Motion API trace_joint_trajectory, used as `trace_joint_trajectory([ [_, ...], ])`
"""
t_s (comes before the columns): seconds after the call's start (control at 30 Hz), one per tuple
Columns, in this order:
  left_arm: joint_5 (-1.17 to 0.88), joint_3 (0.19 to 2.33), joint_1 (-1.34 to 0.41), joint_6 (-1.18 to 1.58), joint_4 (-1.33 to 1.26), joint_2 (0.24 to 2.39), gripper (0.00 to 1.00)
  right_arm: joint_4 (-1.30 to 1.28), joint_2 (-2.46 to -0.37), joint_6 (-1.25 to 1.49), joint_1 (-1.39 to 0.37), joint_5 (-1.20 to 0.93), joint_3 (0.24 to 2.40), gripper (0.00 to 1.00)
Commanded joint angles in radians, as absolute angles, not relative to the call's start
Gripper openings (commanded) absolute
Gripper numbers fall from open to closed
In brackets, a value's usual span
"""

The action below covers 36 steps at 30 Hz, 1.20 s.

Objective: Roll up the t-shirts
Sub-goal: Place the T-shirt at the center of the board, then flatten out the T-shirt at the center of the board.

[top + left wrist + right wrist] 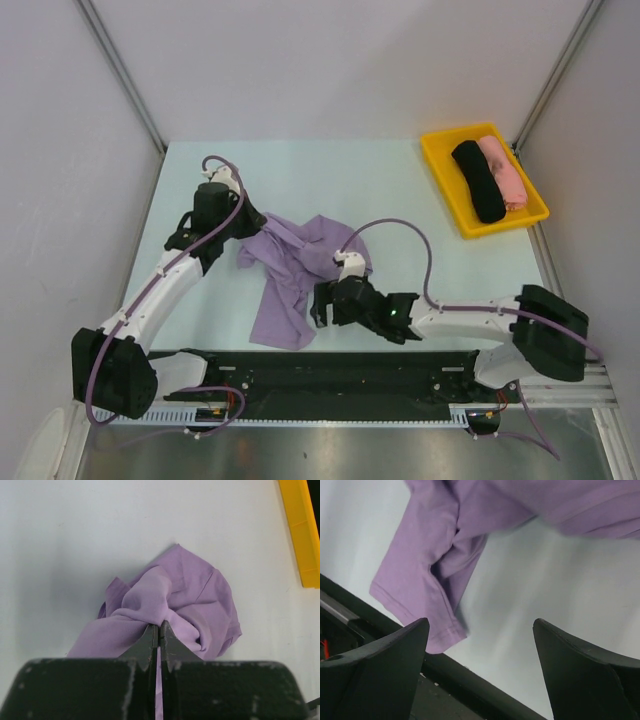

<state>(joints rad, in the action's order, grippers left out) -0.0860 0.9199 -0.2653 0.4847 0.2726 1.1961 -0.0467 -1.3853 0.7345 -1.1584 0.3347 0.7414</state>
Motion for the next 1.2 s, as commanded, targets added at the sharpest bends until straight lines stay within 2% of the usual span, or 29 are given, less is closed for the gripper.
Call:
trace_joint_trajectory([
  [0.0, -0.103, 0.956, -0.261, 0.459, 0.248, 1.18, 0.0, 0.126, -1.506, 0.768, -1.239, 0.373, 0.749, 0.9],
  [0.27, -0.098, 0.962, -0.261, 0.454, 0.259, 1.169, 0.0, 0.094, -1.725, 0.761, -1.256, 0.38, 0.879, 0.9],
  [0.37, -0.087, 0.962, -0.261, 0.454, 0.261, 1.154, 0.0, 0.077, -1.736, 0.738, -1.244, 0.419, 0.894, 0.86],
  [0.47, -0.086, 0.969, -0.261, 0.456, 0.261, 1.144, 0.0, 0.037, -1.729, 0.712, -1.215, 0.422, 0.914, 0.52],
  [0.5, -0.081, 0.974, -0.261, 0.454, 0.262, 1.143, 0.0, 0.017, -1.712, 0.709, -1.209, 0.434, 0.934, 0.23],
  [0.57, -0.071, 0.988, -0.261, 0.454, 0.267, 1.14, 0.0, -0.067, -1.686, 0.701, -1.189, 0.462, 0.948, 0.03],
  [0.6, -0.061, 0.994, -0.259, 0.454, 0.268, 1.137, 0.0, -0.098, -1.665, 0.7, -1.18, 0.494, 0.963, 0.0],
  [0.73, -0.034, 1.022, -0.259, 0.459, 0.255, 1.126, 0.0, -0.25, -1.492, 0.654, -1.129, 0.575, 1.011, 0.0],
  [0.87, -0.002, 1.081, -0.259, 0.476, 0.19, 1.126, 0.0, -0.266, -1.358, 0.537, -1.025, 0.649, 1.081, 0.0],
  [1.03, 0.047, 1.193, -0.259, 0.486, 0.12, 1.182, 0.0, -0.112, -1.29, 0.329, -0.833, 0.597, 1.172, 0.0],
  [1.17, 0.026, 1.359, -0.259, 0.472, 0.164, 1.268, 0.0, -0.146, -1.315, 0.4, -0.768, 0.448, 1.261, 0.0],
])
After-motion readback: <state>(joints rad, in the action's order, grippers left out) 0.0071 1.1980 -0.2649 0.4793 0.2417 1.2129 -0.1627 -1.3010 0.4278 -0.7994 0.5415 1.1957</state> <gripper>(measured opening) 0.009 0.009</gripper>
